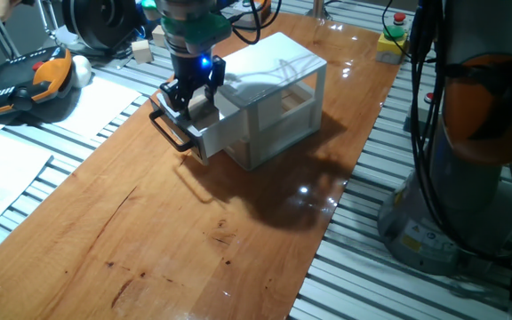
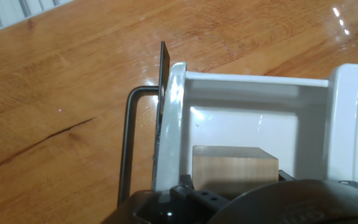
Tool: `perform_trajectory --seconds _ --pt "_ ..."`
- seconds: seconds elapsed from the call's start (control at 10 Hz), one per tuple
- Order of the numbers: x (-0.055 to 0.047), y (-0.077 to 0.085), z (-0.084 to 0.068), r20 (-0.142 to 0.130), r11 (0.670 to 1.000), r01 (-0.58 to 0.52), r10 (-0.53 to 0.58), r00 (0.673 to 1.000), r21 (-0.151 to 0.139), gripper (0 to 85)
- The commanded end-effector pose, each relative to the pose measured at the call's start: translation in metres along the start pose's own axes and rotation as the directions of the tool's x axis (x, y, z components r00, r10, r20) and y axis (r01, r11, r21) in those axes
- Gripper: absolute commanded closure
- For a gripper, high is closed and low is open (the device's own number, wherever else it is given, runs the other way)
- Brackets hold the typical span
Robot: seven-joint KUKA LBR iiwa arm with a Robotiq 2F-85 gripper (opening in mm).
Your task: Put things in the drawer
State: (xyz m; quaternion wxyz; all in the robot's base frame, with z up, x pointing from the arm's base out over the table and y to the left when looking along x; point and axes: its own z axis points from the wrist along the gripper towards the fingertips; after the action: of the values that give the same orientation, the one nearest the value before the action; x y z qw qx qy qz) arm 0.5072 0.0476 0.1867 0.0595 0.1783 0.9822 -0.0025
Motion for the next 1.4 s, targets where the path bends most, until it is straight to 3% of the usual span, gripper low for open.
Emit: perform_trajectory --seconds 0.0,0.1,0.3,0.4,0.6,0.7,0.8,0.9,1.0,1.1,1.3 --pt "0.0 0.0 0.0 0.008 1.0 -0.008 0.008 1.0 0.001 34.0" --pt "0.0 -0.001 0.0 0.015 1.0 -0.012 0.012 1.0 0.007 17.0" --pt "0.0 -0.001 0.0 0.016 1.0 -0.015 0.015 1.0 0.006 17.0" --pt "0.0 0.0 0.0 0.018 1.0 -0.015 0.015 1.0 0.005 0.0" --pt "-0.001 0.0 -0.008 0.025 1.0 -0.011 0.011 1.0 0.021 0.0" --pt "-0.001 0.002 -0.012 0.023 1.0 -0.009 0.009 1.0 0.027 17.0" --pt "-0.001 0.003 -0.015 0.019 1.0 -0.003 0.003 1.0 0.03 17.0" --pt "-0.001 0.004 -0.018 0.009 0.999 0.013 -0.014 1.0 0.03 34.0" --pt "-0.002 0.005 -0.022 -0.002 0.999 0.02 -0.02 1.0 0.028 68.0" --pt "-0.003 0.006 -0.028 -0.016 0.999 0.028 -0.027 0.999 0.03 85.0" --pt "-0.007 0.011 -0.044 -0.022 0.999 0.026 -0.025 0.999 0.045 85.0"
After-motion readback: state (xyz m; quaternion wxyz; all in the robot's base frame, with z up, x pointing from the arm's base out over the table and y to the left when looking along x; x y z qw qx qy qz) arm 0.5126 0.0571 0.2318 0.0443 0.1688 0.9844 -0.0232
